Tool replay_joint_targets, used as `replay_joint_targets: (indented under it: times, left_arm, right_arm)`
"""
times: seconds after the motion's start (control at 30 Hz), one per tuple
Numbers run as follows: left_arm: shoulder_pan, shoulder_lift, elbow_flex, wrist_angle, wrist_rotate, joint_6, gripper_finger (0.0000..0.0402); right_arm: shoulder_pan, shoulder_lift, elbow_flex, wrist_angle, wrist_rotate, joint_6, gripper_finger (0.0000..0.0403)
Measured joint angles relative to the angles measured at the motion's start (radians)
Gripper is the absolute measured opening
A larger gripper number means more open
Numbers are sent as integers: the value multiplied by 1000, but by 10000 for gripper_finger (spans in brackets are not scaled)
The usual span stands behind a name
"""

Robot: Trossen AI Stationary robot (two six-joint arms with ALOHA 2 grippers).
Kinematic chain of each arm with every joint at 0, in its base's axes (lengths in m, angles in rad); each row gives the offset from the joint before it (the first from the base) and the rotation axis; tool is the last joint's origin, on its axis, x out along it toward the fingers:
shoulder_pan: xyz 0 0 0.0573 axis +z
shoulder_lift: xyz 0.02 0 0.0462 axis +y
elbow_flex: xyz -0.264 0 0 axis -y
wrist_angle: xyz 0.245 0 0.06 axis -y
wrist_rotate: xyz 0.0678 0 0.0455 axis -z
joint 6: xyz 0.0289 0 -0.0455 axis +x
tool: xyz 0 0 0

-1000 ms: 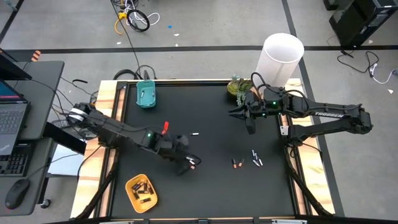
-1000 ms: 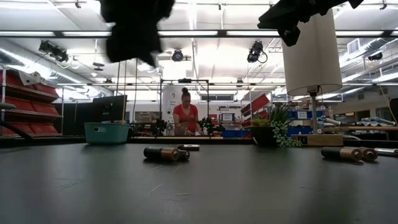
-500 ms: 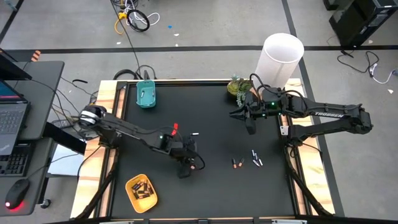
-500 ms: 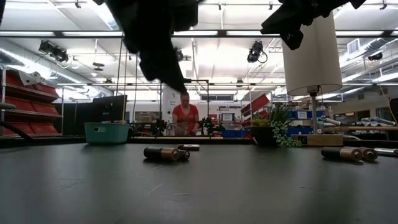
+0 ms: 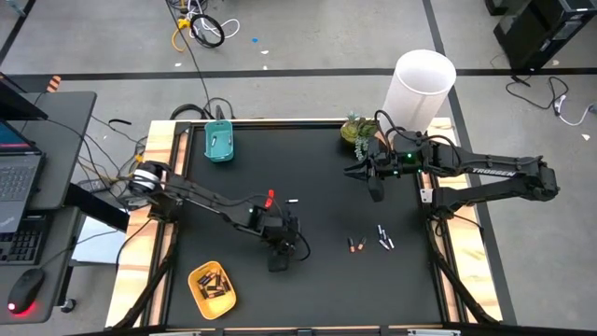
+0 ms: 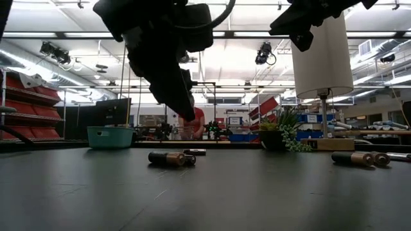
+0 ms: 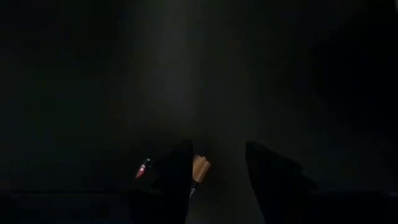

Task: Sort batteries
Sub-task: Put the silver battery into the blue bin

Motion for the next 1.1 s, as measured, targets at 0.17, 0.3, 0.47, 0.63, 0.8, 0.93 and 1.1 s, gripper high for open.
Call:
replay_joint_targets:
  times: [0.17, 0.3, 0.47, 0.63, 0.8, 0.93, 1.1]
  left_arm:
    - [0, 1, 0, -12, -86, -52, 162]
    - [17, 1, 0, -57, -153, -112, 162]
    - [77, 1, 9, -78, -202, -262, 162]
    - [165, 1, 20, -52, -262, -311, 162]
    - [234, 2, 32, 143, -104, -178, 162]
    - [238, 62, 156, 105, -38, -78, 162]
    - [214, 208, 406, 23, 32, 70, 162]
  right_arm:
    - [0, 0, 0, -2, 0, 0, 52]
    - [0, 0, 0, -2, -1, 0, 52]
    - [0, 0, 0, -2, -2, -1, 52]
    - [0, 0, 0, -2, -2, 0, 52]
    - [0, 0, 0, -2, 13, 26, 52]
    - [-10, -10, 9, -4, 107, 78, 52]
    - [-49, -25, 88, 16, 155, 79, 52]
